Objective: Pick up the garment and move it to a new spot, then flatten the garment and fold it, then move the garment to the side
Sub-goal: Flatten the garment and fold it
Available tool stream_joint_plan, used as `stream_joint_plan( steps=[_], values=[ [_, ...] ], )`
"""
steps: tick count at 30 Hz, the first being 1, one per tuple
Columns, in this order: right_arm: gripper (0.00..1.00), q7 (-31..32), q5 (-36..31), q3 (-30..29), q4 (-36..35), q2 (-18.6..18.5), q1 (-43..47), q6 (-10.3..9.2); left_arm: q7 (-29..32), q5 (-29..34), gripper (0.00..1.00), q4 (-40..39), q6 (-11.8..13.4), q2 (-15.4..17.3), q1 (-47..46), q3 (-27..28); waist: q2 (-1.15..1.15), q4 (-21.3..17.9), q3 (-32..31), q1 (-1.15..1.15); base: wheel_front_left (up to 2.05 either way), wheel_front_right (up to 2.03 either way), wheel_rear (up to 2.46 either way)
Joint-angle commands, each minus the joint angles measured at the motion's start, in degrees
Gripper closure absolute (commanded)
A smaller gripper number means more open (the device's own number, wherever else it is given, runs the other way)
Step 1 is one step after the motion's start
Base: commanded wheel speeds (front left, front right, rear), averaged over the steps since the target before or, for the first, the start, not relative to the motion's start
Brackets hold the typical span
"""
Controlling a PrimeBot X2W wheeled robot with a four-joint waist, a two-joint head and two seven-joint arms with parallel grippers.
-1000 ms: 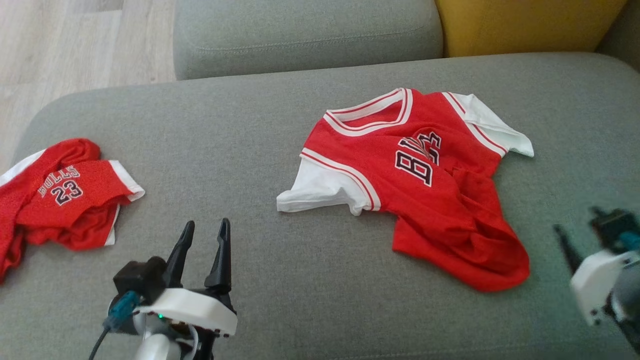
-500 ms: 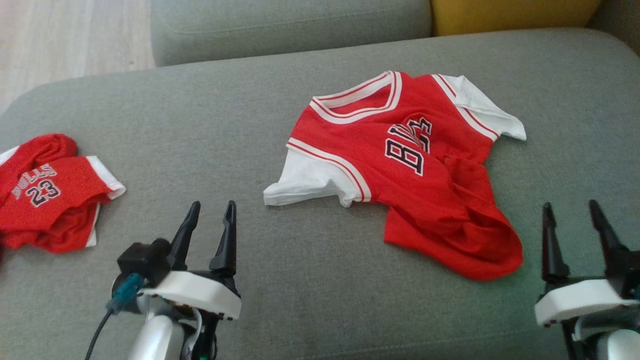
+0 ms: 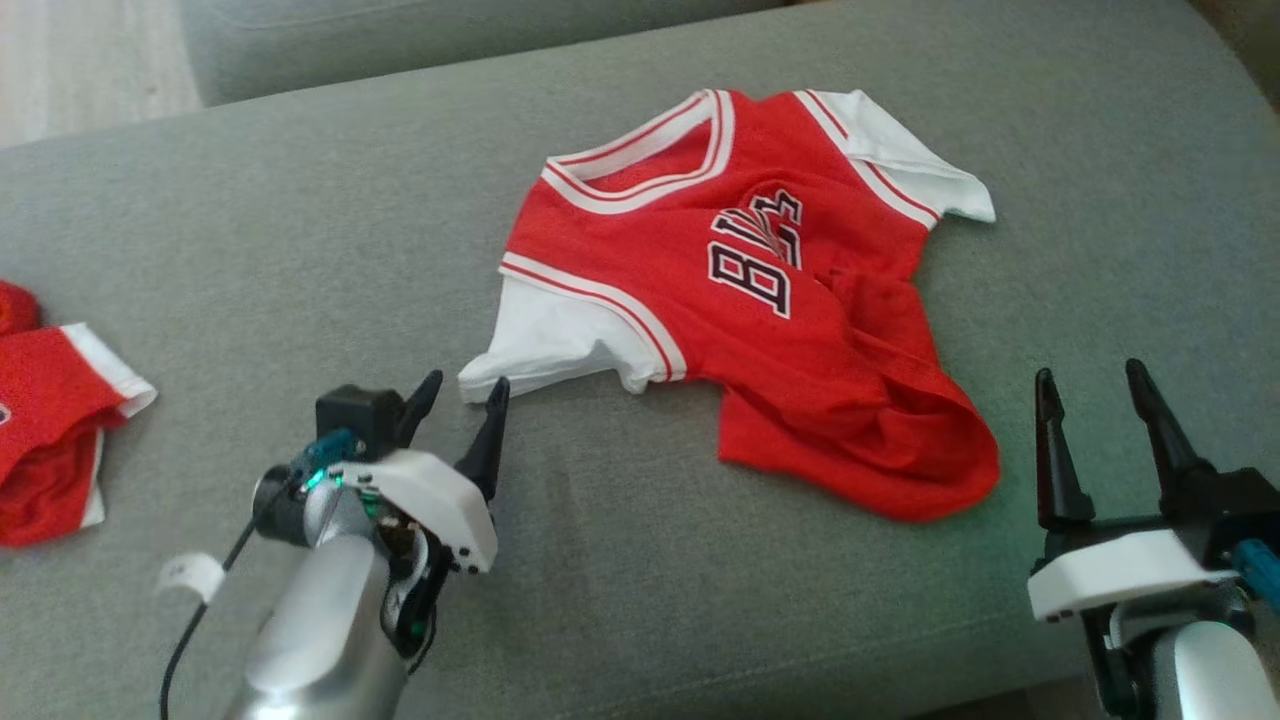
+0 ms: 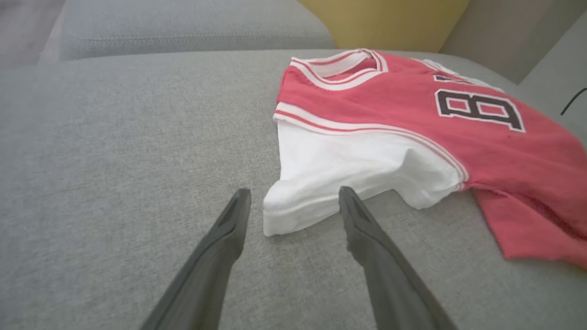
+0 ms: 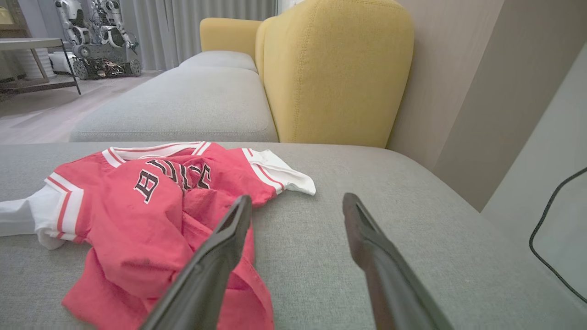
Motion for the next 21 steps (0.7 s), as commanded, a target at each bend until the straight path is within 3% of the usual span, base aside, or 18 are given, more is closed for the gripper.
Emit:
stream_joint_plan(
  steps=[1,10,11,12,16,21],
  values=[
    [0.0,-0.6,0.5,1.6,-1.6,-0.5,-2.6,0.11,0.1,0.2,0.0,-0.4,0.3,1.0,-2.8,1.4,0.0,-0.9,0.7,0.0,0.0,0.0,0.0],
    [0.0,-1.3,0.4,0.8,-1.2,-0.5,-3.6,0.11,4.1,-2.3,0.0,9.2,-1.2,0.8,-7.6,-0.2,0.0,-3.0,1.7,0.0,0.0,0.0,0.0],
    [0.0,-1.5,0.4,0.7,-1.2,-0.5,-3.7,0.11,4.6,-2.8,0.78,9.8,-1.4,0.7,-7.9,-0.6,0.0,-3.1,1.7,0.0,0.0,0.0,0.0],
    [0.0,-1.6,0.5,0.6,-1.1,-0.5,-3.9,0.11,4.8,-3.2,1.0,10.1,-1.5,0.7,-8.2,-1.0,0.0,-3.2,1.7,0.0,0.0,0.0,0.0],
    [0.0,-1.9,0.4,0.2,-0.8,-0.5,-4.1,0.11,3.4,-6.0,1.0,10.1,-1.8,0.6,-9.8,-0.8,0.0,-3.1,1.7,0.0,0.0,0.0,0.0],
    [0.0,-2.1,0.3,0.3,-0.4,-0.5,-4.5,0.11,-4.0,-10.1,1.0,6.3,-1.7,2.1,-14.0,3.9,0.0,-2.0,1.4,0.0,0.0,0.0,0.0]
  ],
)
